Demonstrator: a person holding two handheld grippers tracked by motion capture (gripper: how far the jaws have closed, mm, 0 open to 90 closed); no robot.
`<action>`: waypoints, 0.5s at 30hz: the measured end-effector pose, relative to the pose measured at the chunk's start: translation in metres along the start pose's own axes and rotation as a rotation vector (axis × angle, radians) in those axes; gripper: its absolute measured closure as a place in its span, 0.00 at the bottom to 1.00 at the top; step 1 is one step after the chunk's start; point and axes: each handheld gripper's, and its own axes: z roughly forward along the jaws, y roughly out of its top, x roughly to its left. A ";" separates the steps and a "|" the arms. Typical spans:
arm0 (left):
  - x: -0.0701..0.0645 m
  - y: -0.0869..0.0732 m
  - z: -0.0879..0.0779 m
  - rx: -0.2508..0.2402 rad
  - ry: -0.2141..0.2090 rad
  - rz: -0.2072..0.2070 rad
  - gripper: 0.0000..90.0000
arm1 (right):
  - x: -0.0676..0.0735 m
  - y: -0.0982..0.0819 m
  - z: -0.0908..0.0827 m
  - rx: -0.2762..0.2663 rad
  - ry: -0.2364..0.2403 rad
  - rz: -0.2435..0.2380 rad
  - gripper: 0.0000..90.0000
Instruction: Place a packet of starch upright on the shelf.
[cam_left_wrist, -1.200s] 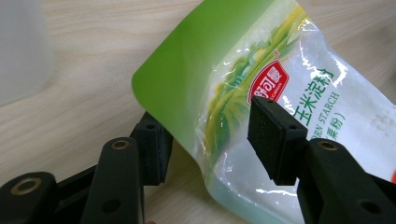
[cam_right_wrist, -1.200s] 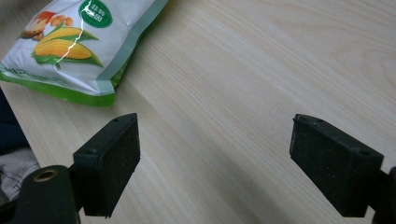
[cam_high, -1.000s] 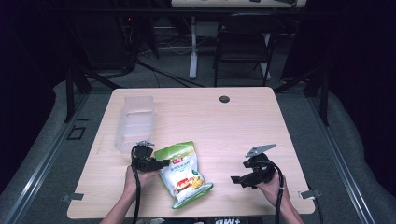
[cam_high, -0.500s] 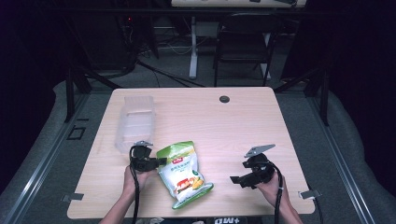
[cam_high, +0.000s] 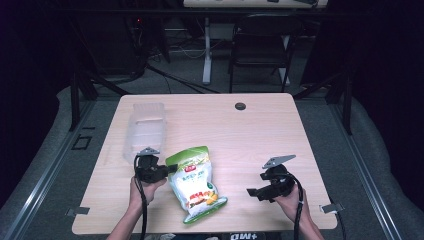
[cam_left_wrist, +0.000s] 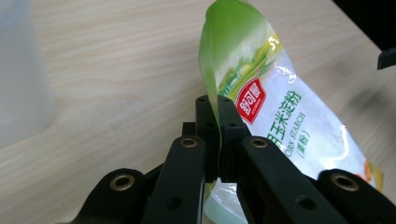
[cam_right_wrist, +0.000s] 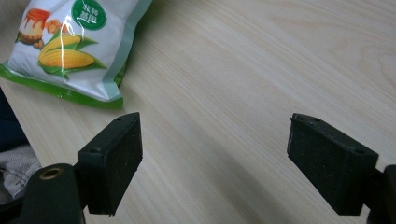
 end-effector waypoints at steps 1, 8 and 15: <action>0.001 0.001 -0.002 -0.010 -0.004 0.000 1.00 | 0.000 0.000 0.001 -0.001 -0.001 0.005 0.20; 0.002 0.006 -0.011 -0.035 -0.017 0.009 1.00 | 0.000 0.001 0.001 0.007 0.000 -0.005 0.20; -0.002 0.011 -0.016 -0.044 -0.024 0.044 1.00 | -0.001 0.001 0.001 0.005 0.000 0.001 0.20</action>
